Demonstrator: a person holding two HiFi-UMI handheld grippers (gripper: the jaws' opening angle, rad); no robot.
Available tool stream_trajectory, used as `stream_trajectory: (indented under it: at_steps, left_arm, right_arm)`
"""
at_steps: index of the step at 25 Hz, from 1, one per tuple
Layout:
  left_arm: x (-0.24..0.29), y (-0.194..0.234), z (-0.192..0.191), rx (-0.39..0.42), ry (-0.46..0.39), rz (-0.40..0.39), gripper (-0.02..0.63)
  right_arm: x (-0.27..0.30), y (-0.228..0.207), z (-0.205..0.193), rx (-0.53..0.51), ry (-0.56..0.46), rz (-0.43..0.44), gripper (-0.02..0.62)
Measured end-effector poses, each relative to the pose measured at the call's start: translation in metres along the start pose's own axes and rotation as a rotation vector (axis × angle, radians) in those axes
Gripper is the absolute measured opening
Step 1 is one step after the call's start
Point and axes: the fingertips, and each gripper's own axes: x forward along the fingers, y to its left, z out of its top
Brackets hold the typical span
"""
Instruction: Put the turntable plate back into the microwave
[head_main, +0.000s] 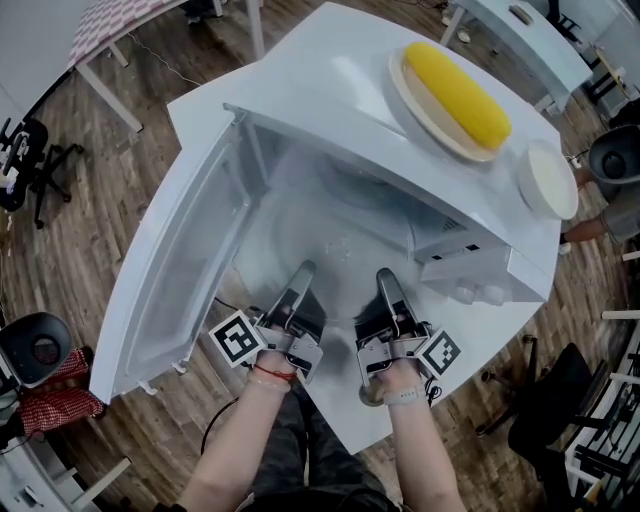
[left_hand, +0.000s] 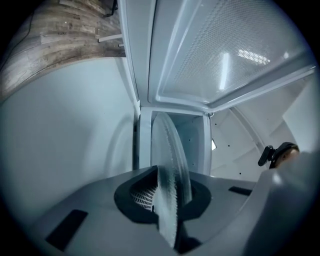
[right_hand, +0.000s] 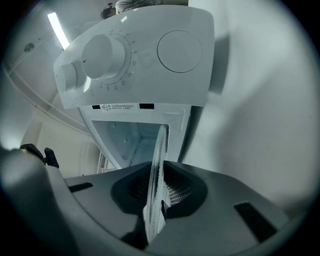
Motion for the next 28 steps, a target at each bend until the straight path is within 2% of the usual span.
stream_trajectory:
  at_steps: [8,28]
  left_arm:
    - [0.012,-0.001,0.005,-0.004,-0.018,-0.01,0.034]
    - [0.045,0.008,0.021,-0.012,-0.068,0.005,0.034]
  right_arm:
    - [0.001,0.003,-0.001,-0.046,-0.012,-0.026,0.045]
    - [-0.004,0.002,-0.036,0.026,0.089,0.0,0.052]
